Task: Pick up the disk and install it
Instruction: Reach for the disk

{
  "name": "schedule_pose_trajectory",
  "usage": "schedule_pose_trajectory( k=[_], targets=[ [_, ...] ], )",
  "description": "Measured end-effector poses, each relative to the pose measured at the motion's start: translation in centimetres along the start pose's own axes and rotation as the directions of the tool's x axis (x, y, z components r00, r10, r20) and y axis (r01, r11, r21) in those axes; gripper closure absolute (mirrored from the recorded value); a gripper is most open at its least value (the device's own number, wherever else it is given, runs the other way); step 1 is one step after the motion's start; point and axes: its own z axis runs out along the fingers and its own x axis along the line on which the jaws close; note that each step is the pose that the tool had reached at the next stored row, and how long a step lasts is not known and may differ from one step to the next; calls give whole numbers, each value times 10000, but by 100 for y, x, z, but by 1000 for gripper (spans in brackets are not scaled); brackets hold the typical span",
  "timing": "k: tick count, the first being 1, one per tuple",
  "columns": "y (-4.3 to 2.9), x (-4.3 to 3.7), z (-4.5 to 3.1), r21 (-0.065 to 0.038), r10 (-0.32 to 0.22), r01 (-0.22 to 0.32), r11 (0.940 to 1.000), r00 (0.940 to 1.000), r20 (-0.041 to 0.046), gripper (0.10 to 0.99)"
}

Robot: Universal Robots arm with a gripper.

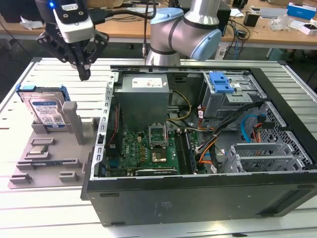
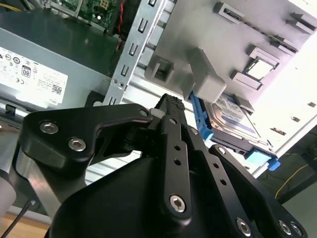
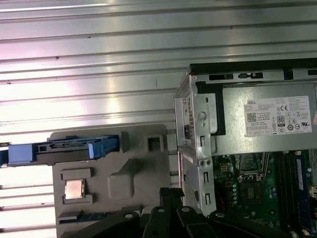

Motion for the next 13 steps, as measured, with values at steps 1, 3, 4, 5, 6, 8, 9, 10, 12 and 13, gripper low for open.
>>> schedule_pose_trajectory(
  k=[1,3,4,5,6,8,9,10,12,13],
  targets=[
    [-2,28,-1,0,0,0,10000,10000,0,980],
    [-5,66,-2,0,0,0,10000,10000,1,980],
    [-6,84,-2,0,1,-1,10000,10000,0,980],
    [-8,103,-3,0,1,-1,10000,10000,0,980],
    [-10,130,-3,0,0,0,10000,10000,0,980],
    [-14,189,-5,1,0,0,10000,10000,0,980],
    [-16,209,-5,0,0,0,10000,10000,1,980],
    [-17,224,-6,0,0,0,10000,10000,1,980],
    [-21,284,-8,0,0,0,10000,10000,0,980],
    [-23,304,-8,0,0,0,10000,10000,0,980]
  ],
)
